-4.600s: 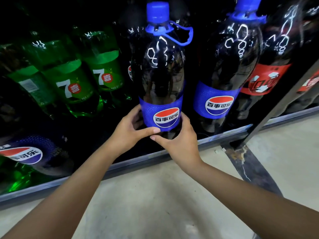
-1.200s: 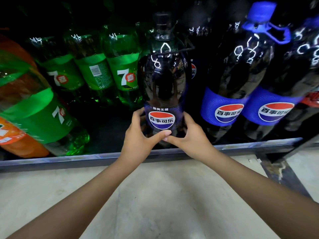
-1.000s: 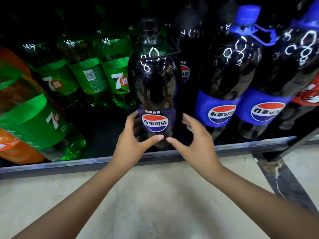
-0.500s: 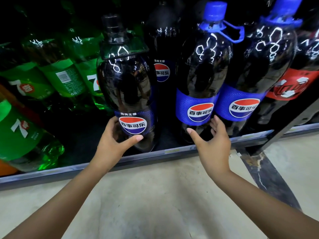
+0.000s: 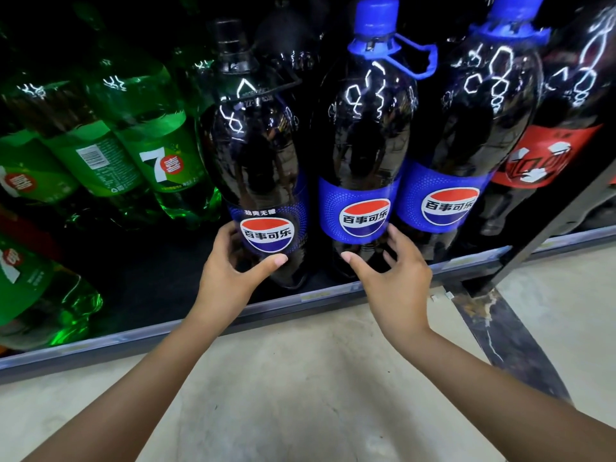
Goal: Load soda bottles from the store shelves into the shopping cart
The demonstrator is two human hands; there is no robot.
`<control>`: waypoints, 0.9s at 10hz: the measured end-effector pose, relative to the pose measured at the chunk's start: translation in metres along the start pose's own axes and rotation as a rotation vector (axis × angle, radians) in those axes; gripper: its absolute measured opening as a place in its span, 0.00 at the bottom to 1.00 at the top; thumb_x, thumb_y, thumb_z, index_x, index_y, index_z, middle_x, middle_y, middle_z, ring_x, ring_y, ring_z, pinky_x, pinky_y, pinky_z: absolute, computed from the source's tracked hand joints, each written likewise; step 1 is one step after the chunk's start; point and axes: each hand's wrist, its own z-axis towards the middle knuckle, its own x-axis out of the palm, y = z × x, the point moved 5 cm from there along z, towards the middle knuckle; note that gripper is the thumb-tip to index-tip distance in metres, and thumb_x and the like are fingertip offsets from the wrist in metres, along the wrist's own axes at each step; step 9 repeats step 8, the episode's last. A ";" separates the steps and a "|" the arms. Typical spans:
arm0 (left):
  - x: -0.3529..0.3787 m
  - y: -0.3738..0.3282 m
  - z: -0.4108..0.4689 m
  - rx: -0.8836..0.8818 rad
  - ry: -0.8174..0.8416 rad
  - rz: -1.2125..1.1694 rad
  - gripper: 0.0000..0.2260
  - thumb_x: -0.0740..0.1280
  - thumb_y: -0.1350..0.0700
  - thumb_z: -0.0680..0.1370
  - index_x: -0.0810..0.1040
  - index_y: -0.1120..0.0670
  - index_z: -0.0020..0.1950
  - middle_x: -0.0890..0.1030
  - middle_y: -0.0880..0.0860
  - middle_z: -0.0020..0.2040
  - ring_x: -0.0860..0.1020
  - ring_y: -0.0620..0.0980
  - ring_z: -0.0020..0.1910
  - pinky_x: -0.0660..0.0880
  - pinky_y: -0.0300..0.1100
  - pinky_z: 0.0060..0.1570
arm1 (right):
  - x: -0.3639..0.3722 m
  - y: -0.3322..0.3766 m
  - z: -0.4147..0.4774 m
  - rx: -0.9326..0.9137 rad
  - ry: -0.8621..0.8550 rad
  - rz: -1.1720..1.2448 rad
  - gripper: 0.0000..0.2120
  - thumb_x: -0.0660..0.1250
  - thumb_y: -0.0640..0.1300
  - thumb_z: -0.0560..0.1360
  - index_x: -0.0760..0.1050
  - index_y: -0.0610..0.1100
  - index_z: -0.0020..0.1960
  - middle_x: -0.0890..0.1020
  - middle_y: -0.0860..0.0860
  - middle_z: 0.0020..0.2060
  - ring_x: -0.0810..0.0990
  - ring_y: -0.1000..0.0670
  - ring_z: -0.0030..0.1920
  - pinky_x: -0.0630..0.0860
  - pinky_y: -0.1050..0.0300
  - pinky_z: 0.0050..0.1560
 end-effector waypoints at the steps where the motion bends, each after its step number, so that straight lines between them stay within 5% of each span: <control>1: -0.001 0.002 0.000 -0.004 -0.003 -0.016 0.36 0.76 0.46 0.61 0.70 0.49 0.67 0.80 0.44 0.59 0.78 0.39 0.58 0.74 0.38 0.58 | 0.001 -0.002 -0.001 -0.004 0.000 0.001 0.37 0.79 0.49 0.64 0.70 0.41 0.69 0.76 0.48 0.64 0.74 0.52 0.64 0.74 0.53 0.64; 5: -0.001 0.003 -0.003 -0.019 0.035 -0.013 0.37 0.76 0.43 0.63 0.67 0.47 0.69 0.79 0.42 0.61 0.77 0.39 0.60 0.74 0.41 0.61 | 0.003 -0.001 -0.003 -0.021 0.029 -0.032 0.37 0.78 0.49 0.66 0.68 0.40 0.70 0.74 0.47 0.65 0.72 0.50 0.66 0.72 0.49 0.65; 6: -0.001 -0.002 -0.007 -0.014 0.067 0.071 0.33 0.74 0.42 0.67 0.66 0.43 0.69 0.77 0.36 0.60 0.75 0.34 0.59 0.71 0.35 0.60 | 0.004 -0.002 -0.004 -0.043 0.047 -0.081 0.38 0.77 0.50 0.66 0.67 0.40 0.70 0.73 0.47 0.66 0.70 0.49 0.67 0.70 0.47 0.67; 7: -0.004 -0.003 -0.010 0.019 0.096 0.332 0.33 0.67 0.35 0.72 0.63 0.45 0.73 0.73 0.39 0.66 0.70 0.39 0.65 0.67 0.36 0.63 | 0.000 0.004 -0.007 -0.035 0.105 -0.122 0.40 0.77 0.51 0.66 0.65 0.40 0.71 0.72 0.47 0.67 0.68 0.50 0.69 0.67 0.49 0.69; 8: -0.013 0.004 -0.016 0.017 0.077 0.678 0.43 0.55 0.27 0.71 0.56 0.51 0.78 0.63 0.53 0.76 0.60 0.53 0.75 0.58 0.54 0.74 | -0.007 0.013 -0.020 -0.077 0.096 -0.134 0.39 0.76 0.52 0.67 0.64 0.40 0.71 0.70 0.47 0.67 0.64 0.50 0.69 0.63 0.56 0.69; 9: -0.013 0.004 -0.016 0.017 0.077 0.678 0.43 0.55 0.27 0.71 0.56 0.51 0.78 0.63 0.53 0.76 0.60 0.53 0.75 0.58 0.54 0.74 | -0.007 0.013 -0.020 -0.077 0.096 -0.134 0.39 0.76 0.52 0.67 0.64 0.40 0.71 0.70 0.47 0.67 0.64 0.50 0.69 0.63 0.56 0.69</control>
